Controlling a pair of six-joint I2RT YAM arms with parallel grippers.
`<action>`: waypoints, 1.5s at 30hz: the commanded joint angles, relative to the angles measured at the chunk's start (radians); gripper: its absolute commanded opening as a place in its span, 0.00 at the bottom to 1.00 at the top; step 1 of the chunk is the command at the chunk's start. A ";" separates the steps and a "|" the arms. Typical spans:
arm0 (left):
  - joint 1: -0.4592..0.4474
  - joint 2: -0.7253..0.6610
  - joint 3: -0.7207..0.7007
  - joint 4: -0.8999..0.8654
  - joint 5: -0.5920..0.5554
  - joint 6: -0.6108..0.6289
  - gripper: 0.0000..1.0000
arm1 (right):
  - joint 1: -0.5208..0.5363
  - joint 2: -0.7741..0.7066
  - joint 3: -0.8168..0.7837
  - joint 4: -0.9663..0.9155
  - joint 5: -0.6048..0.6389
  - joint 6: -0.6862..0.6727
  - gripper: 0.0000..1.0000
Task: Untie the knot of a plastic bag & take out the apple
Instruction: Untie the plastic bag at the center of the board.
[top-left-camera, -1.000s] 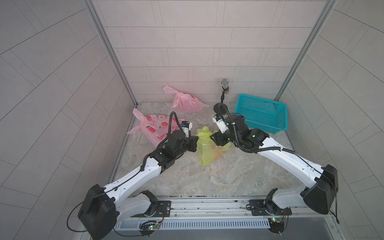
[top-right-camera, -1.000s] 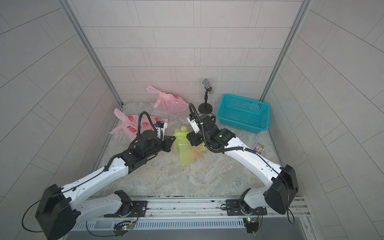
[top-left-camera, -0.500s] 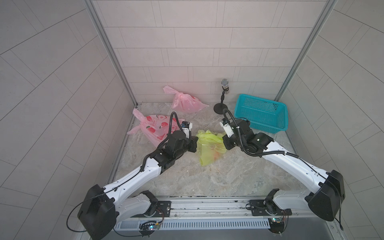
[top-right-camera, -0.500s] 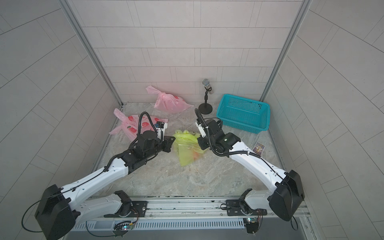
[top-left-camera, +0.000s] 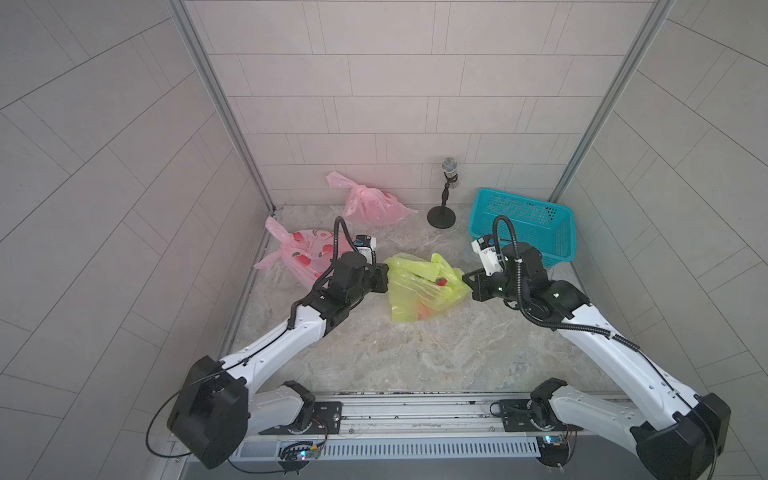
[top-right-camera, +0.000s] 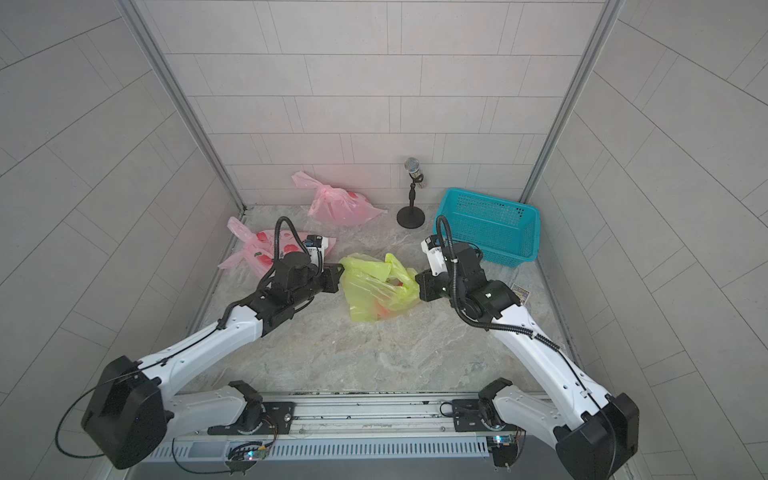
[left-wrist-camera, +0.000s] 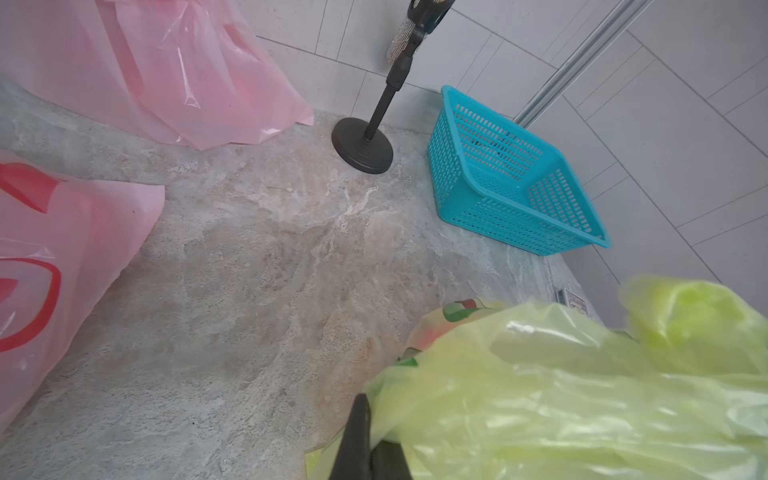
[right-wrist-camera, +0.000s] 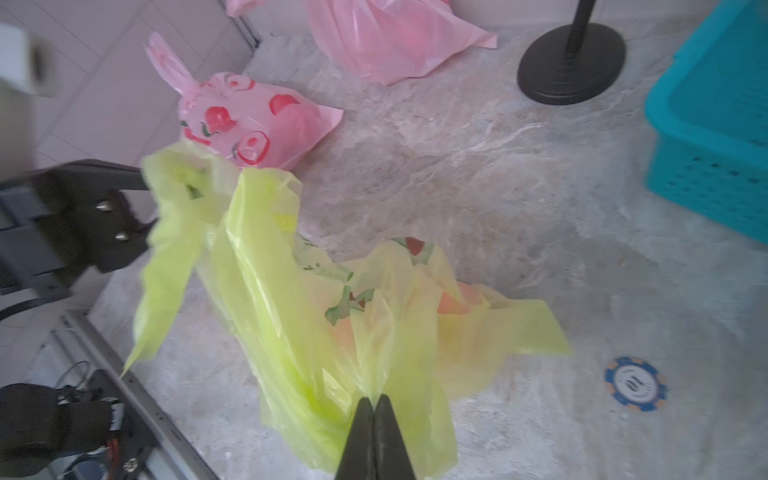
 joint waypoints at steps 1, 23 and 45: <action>0.005 0.071 0.076 0.091 0.079 -0.012 0.04 | -0.010 -0.005 -0.071 0.087 -0.113 0.105 0.00; -0.198 -0.135 0.038 -0.208 0.058 -0.214 0.70 | -0.067 -0.030 -0.164 0.432 -0.049 0.473 0.00; -0.315 0.139 0.194 -0.078 -0.075 -0.548 1.00 | 0.065 -0.192 -0.165 0.271 0.129 0.303 0.00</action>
